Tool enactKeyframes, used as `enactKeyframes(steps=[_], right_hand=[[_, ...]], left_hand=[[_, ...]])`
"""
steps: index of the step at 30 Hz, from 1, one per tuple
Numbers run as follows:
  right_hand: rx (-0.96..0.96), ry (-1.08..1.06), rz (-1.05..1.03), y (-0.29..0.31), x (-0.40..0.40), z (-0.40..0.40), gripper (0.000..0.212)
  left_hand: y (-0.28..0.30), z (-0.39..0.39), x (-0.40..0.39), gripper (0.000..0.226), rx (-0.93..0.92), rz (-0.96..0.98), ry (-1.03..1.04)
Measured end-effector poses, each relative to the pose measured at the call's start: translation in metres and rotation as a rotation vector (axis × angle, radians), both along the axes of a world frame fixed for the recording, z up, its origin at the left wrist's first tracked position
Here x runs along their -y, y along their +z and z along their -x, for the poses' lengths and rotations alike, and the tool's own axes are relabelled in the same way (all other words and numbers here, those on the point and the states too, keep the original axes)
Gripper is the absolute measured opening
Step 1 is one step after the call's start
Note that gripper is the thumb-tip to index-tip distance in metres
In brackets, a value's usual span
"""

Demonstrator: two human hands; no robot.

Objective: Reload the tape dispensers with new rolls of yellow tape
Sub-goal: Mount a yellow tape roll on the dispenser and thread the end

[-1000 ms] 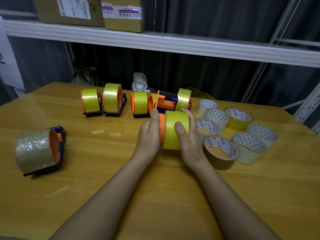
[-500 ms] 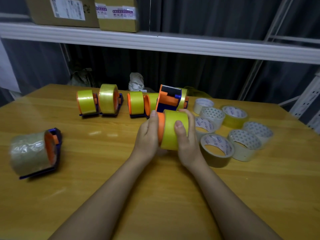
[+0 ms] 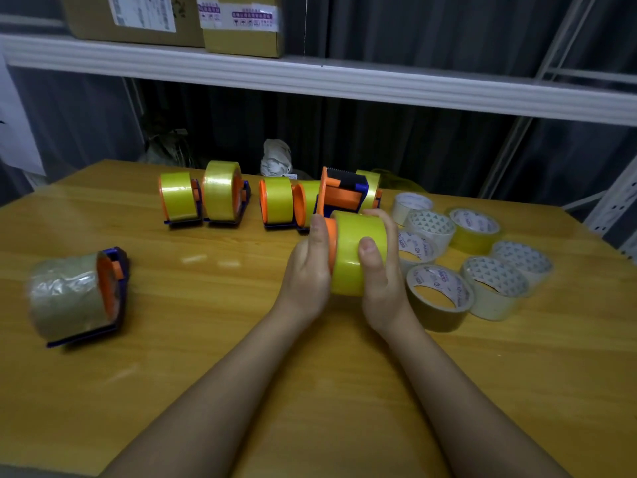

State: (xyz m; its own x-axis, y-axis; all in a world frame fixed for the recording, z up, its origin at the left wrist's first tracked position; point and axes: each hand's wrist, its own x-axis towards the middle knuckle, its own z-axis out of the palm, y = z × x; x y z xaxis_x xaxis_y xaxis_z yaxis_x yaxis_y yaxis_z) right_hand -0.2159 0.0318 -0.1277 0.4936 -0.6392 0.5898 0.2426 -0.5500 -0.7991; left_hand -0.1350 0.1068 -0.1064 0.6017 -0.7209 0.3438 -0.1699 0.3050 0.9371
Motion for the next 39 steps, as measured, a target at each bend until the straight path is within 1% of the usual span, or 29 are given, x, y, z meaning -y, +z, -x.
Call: enactKeyframes(steps=[1,3,7,8,9,10,11,12,13,14,15,17,18,19,20,22,24,25,27,29,31,33,35,39], right_hand=[[0.013,0.021,-0.031,0.001,0.000,0.000,0.051],[0.024,0.042,-0.070,0.001,0.000,-0.001,0.047],[0.044,0.094,-0.159,0.000,0.000,-0.002,0.053],[0.041,0.100,-0.181,0.000,0.001,-0.002,0.054],[0.032,0.107,-0.202,0.001,0.001,-0.002,0.055],[0.027,0.112,-0.221,0.001,0.001,-0.002,0.053],[0.026,0.123,-0.239,0.002,0.001,-0.001,0.047],[0.024,0.139,-0.255,0.003,0.001,-0.001,0.040],[0.022,0.162,-0.278,0.003,0.001,-0.001,0.034],[0.025,0.190,-0.300,0.003,0.001,0.000,0.032],[0.030,0.210,-0.315,0.003,0.001,0.001,0.032],[0.034,0.220,-0.326,0.000,0.004,0.003,0.035],[0.035,0.202,-0.311,0.001,0.003,0.003,0.037],[0.039,0.169,-0.272,0.002,0.000,0.003,0.041],[0.027,0.125,-0.213,0.002,-0.002,0.002,0.048],[-0.014,0.043,-0.116,-0.001,-0.003,0.000,0.055],[-0.015,0.005,-0.046,-0.005,-0.001,0.000,0.050],[-0.022,-0.019,-0.015,-0.007,-0.001,0.001,0.049],[-0.032,-0.073,0.067,-0.007,0.000,0.002,0.055],[-0.047,-0.110,0.115,-0.007,0.000,0.002,0.068],[-0.083,-0.144,0.147,-0.008,0.002,0.001,0.073],[-0.125,-0.208,0.232,-0.009,0.001,0.002,0.075],[-0.144,-0.240,0.304,-0.007,0.000,0.001,0.078],[-0.081,-0.169,0.196,-0.004,-0.003,-0.003,0.074]], left_hand=[[0.001,0.001,-0.001,0.089,0.004,0.021,-0.014],[0.000,0.002,-0.001,0.104,0.072,0.015,-0.039],[0.000,0.003,-0.003,0.116,0.227,0.018,-0.061],[0.000,0.002,-0.003,0.114,0.274,0.015,-0.055],[-0.001,0.002,-0.003,0.104,0.329,0.026,-0.041],[-0.001,0.002,-0.002,0.088,0.381,0.043,-0.017],[-0.001,0.003,-0.003,0.071,0.423,0.053,0.011],[-0.001,0.003,-0.004,0.059,0.448,0.050,0.027],[-0.001,0.003,-0.004,0.054,0.449,0.046,0.018],[0.000,0.003,-0.004,0.055,0.447,0.042,0.003],[0.000,0.003,-0.004,0.061,0.446,0.038,-0.013],[-0.001,0.001,-0.003,0.074,0.500,0.046,-0.015],[-0.004,-0.001,-0.002,0.074,0.518,0.061,-0.005],[-0.006,-0.002,-0.001,0.075,0.485,0.058,-0.007],[-0.007,-0.003,0.000,0.080,0.407,0.033,-0.031],[-0.012,-0.005,0.003,0.094,0.183,-0.043,-0.089],[-0.010,-0.004,0.003,0.093,0.024,-0.122,-0.118],[-0.008,-0.003,0.003,0.085,-0.022,-0.134,-0.134],[-0.001,-0.001,0.003,0.059,-0.059,-0.110,-0.134],[0.003,-0.002,0.003,0.051,-0.077,-0.091,-0.121],[0.003,-0.002,0.005,0.046,-0.119,-0.084,-0.122],[0.003,-0.001,0.005,0.043,-0.172,-0.057,-0.133],[0.003,-0.002,0.005,0.048,-0.191,-0.042,-0.152],[0.009,-0.003,0.003,0.052,-0.209,-0.011,-0.277]])
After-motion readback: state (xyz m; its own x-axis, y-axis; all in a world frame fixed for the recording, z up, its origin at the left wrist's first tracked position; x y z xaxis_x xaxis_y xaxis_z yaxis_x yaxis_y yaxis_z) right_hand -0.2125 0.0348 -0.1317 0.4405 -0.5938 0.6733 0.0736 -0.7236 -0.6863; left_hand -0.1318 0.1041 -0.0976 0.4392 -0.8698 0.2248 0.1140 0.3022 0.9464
